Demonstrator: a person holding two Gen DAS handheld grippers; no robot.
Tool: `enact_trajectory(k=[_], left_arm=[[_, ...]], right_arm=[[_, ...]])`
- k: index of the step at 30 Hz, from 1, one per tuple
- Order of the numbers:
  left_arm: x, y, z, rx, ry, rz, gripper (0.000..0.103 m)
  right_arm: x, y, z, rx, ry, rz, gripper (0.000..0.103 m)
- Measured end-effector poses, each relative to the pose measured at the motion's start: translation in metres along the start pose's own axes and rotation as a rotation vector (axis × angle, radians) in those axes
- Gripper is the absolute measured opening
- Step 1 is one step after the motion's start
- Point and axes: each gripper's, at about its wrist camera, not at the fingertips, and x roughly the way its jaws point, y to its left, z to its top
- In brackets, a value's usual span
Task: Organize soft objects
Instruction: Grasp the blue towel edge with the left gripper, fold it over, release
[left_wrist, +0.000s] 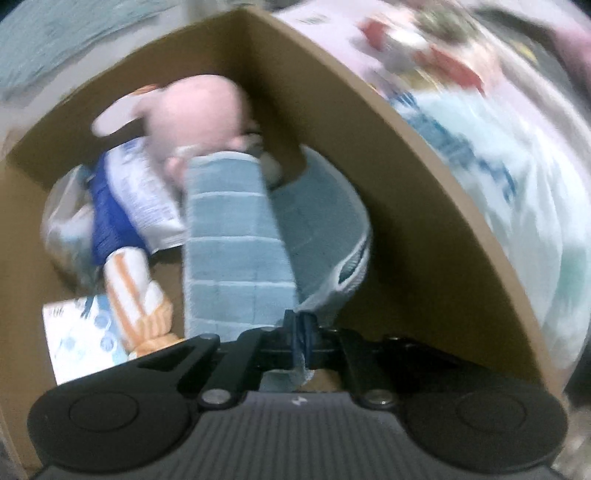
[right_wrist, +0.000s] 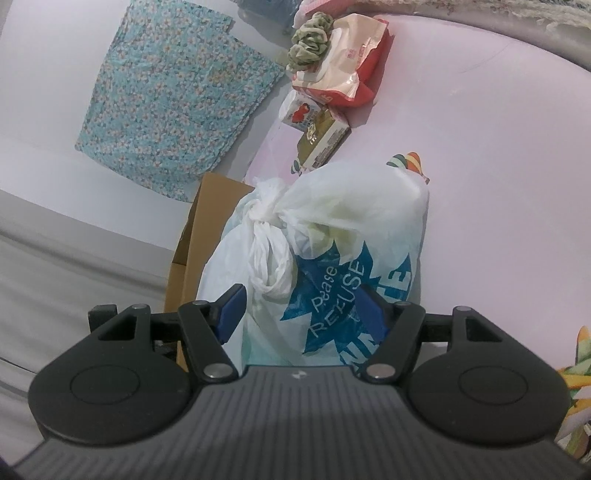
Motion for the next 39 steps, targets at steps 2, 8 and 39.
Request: enact_trajectory(k=[2, 8, 39], left_arm=[[-0.006, 0.012, -0.001, -0.079, -0.021, -0.028, 0.004], [-0.016, 0.042, -0.013, -0.323, -0.04, -0.114, 0.004], [-0.061, 0.061, -0.062, -0.584, -0.257, -0.092, 0.035]], right_arm=[[-0.001, 0.001, 0.0, -0.005, -0.002, 0.0, 0.066], [-0.005, 0.0, -0.002, -0.005, -0.01, 0.008, 0.066], [-0.012, 0.056, -0.025, -0.152, 0.022, 0.071, 0.066]])
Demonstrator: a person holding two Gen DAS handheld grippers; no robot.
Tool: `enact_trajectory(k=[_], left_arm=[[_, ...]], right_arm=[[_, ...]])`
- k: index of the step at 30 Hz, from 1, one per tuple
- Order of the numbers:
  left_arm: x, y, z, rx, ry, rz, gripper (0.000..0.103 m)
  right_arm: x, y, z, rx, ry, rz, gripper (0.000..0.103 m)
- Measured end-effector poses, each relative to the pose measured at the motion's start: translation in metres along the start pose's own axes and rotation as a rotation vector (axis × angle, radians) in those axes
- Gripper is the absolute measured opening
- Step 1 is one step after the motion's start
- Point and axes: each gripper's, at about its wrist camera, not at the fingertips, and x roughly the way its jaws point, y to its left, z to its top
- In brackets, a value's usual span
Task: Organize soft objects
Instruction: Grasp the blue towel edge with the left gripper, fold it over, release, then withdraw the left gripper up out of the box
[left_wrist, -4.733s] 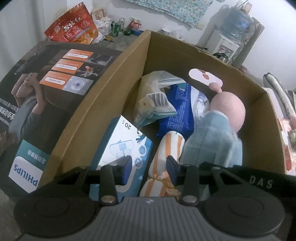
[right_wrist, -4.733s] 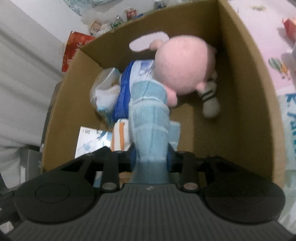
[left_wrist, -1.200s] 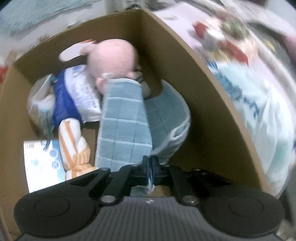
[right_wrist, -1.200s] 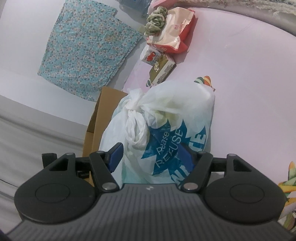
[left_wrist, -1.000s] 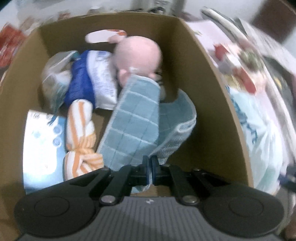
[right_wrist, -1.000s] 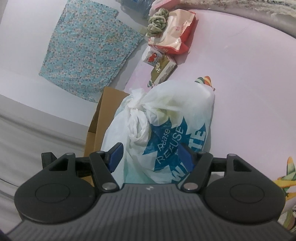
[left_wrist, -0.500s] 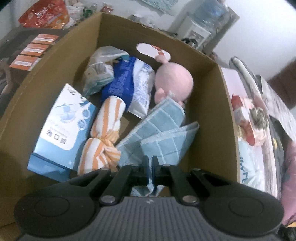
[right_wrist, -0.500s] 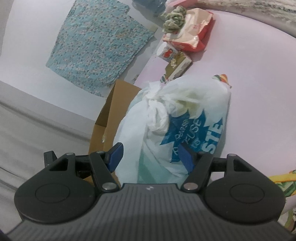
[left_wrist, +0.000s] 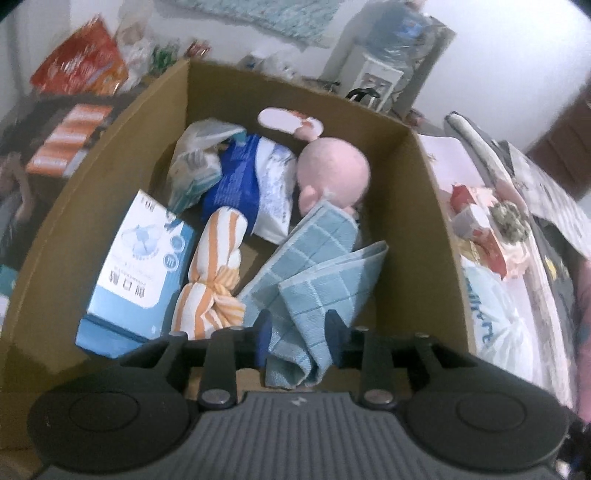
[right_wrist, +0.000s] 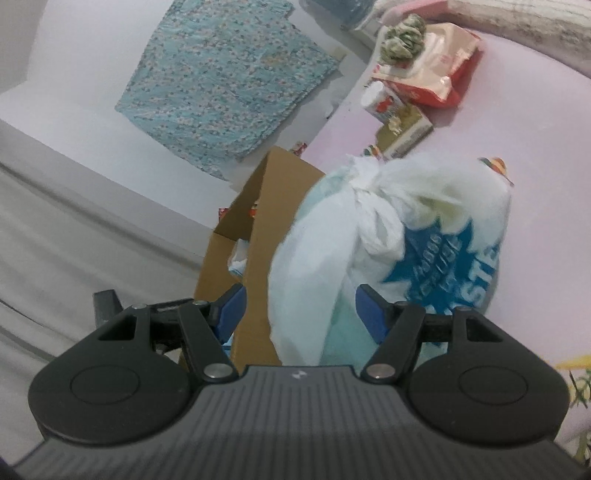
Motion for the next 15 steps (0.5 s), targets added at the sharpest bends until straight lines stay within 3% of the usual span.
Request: enact_trajectory(k=[3, 9, 15], left_arm=[[-0.007, -0.009, -0.004, 0.056, -0.031, 0.014, 0.045], [-0.027, -0.025, -0.014, 0.152, -0.11, 0.045, 0.054], [-0.064, -0.029, -0.027, 0.172, -0.238, 0.068, 0.07]], right_arm=[[-0.007, -0.005, -0.003, 0.016, -0.01, -0.01, 0.066], [-0.015, -0.003, -0.004, 0.017, -0.023, -0.003, 0.066], [0.001, 0.056, 0.015, -0.128, 0.027, 0.088, 0.066]])
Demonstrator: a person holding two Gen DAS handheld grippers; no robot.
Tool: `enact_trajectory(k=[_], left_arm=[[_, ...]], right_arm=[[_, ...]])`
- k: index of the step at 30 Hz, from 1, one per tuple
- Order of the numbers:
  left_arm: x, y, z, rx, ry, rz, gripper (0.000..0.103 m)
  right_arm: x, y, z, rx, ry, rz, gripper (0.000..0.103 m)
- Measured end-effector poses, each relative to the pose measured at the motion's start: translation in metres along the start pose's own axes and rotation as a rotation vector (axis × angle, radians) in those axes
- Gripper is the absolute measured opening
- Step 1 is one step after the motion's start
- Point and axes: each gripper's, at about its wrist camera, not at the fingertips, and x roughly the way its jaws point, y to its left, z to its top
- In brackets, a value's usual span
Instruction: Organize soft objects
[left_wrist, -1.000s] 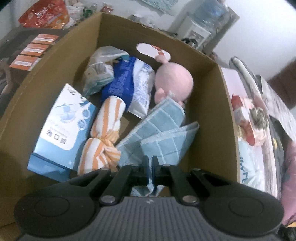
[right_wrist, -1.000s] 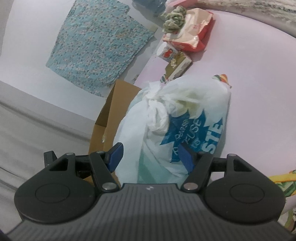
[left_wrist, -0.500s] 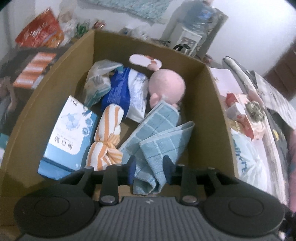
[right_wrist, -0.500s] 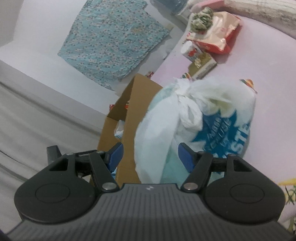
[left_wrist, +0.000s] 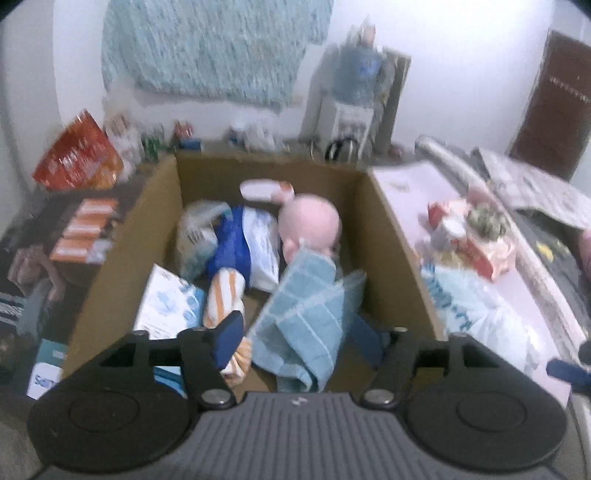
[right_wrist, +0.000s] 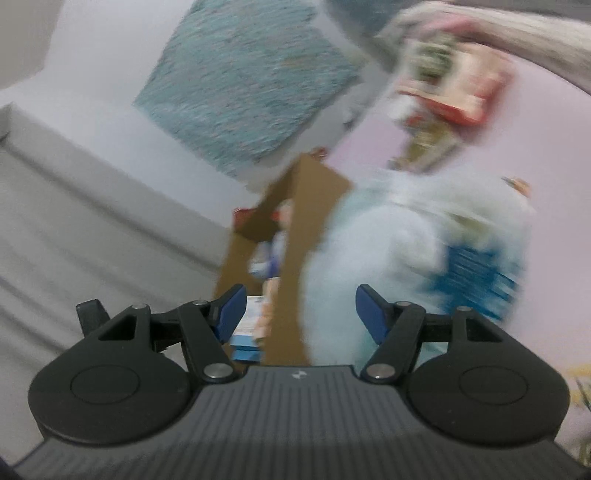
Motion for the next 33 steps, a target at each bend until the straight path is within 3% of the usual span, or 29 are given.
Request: enact_trajectory(k=[5, 10, 16, 22, 28, 33], left_arm=[[-0.032, 0.014, -0.009, -0.026, -0.113, 0.057, 0.077], [-0.047, 0.037, -0.021, -0.042, -0.161, 0.141, 0.077], [-0.064, 0.069, -0.032, -0.093, -0.223, 0.241, 0.077], [-0.074, 0.1, -0.042, -0.128, -0.243, 0.312, 0.077], [-0.08, 0.124, -0.053, -0.187, -0.236, 0.325, 0.077], [-0.077, 0.13, -0.058, -0.207, -0.22, 0.314, 0.077]], right_arm=[[0.063, 0.07, 0.025, -0.189, 0.157, -0.001, 0.066], [0.162, 0.13, 0.041, -0.359, 0.396, -0.145, 0.065], [0.287, 0.13, 0.047, -0.319, 0.673, -0.418, 0.064], [0.358, 0.114, 0.027, -0.363, 0.786, -0.629, 0.067], [0.372, 0.092, 0.005, -0.358, 0.79, -0.634, 0.068], [0.363, 0.093, 0.006, -0.309, 0.765, -0.485, 0.068]])
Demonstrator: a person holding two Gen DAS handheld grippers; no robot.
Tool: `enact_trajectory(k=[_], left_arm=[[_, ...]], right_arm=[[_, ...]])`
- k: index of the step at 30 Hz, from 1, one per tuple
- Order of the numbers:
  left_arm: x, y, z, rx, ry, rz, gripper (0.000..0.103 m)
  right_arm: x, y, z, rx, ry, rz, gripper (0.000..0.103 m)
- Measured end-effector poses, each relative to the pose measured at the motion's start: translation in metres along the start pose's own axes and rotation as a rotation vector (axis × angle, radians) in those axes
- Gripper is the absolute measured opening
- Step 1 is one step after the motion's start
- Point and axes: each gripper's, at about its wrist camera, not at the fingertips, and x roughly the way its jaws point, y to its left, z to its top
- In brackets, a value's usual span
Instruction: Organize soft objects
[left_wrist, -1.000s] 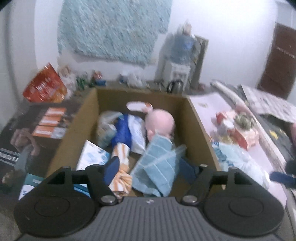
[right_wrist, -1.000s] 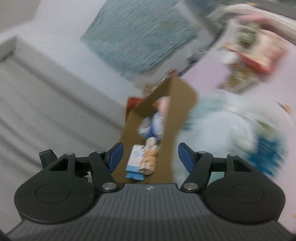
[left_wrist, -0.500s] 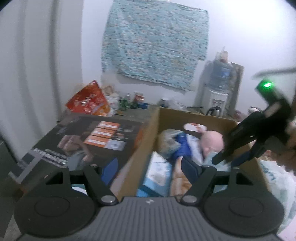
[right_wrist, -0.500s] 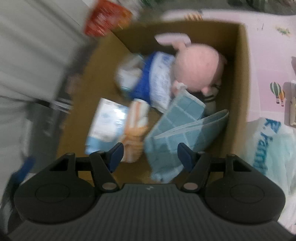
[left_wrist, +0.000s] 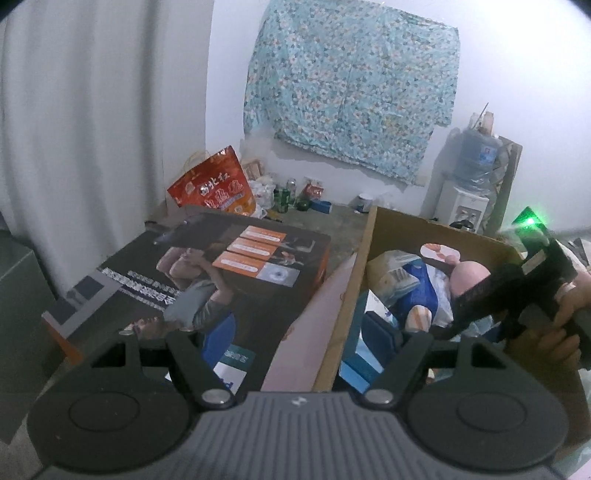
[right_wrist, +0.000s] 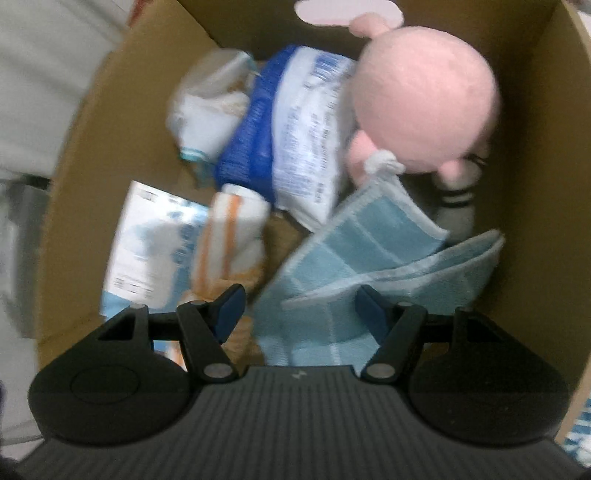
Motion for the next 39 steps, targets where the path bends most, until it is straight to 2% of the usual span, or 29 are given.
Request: enact_trajectory(k=[3, 8, 12, 15, 19, 21, 24, 28, 31, 34, 37, 39], left_arm=[[0.001, -0.001, -0.003, -0.014, 0.021, -0.027, 0.077], [0.0, -0.007, -0.01, -0.014, 0.043, -0.039, 0.077], [-0.004, -0.012, -0.013, -0.002, 0.046, -0.048, 0.077], [-0.005, -0.014, -0.013, 0.006, 0.039, -0.039, 0.077], [-0.005, -0.011, -0.013, -0.004, 0.04, -0.034, 0.077], [-0.007, -0.009, -0.013, -0.012, 0.038, -0.031, 0.077], [-0.011, -0.004, -0.013, -0.033, 0.036, -0.034, 0.077], [-0.015, 0.002, -0.014, -0.046, 0.031, -0.028, 0.078], [-0.015, 0.004, -0.015, -0.044, 0.039, -0.025, 0.078], [-0.015, 0.005, -0.014, -0.053, 0.042, -0.027, 0.078], [-0.013, 0.005, -0.014, -0.055, 0.046, -0.034, 0.078], [-0.012, 0.003, -0.015, -0.053, 0.052, -0.042, 0.078]], right_arm=[[0.001, -0.001, -0.004, -0.01, -0.01, 0.049, 0.068], [0.002, -0.005, -0.002, -0.004, -0.023, 0.097, 0.073], [-0.015, -0.014, 0.003, 0.038, -0.056, 0.145, 0.072], [-0.036, -0.004, -0.001, 0.025, -0.046, 0.059, 0.074], [-0.05, 0.007, -0.007, -0.003, -0.013, -0.007, 0.085], [-0.045, 0.007, -0.008, 0.016, 0.02, -0.037, 0.089], [-0.02, -0.001, -0.012, 0.111, 0.084, -0.051, 0.09], [0.0, -0.007, -0.01, 0.155, 0.068, -0.101, 0.09], [0.003, -0.009, -0.013, 0.14, 0.011, -0.106, 0.087], [-0.002, -0.001, -0.022, 0.03, -0.051, -0.153, 0.054], [-0.005, 0.004, -0.031, -0.071, -0.067, -0.172, 0.046], [-0.003, 0.009, -0.038, -0.13, -0.077, -0.179, 0.045]])
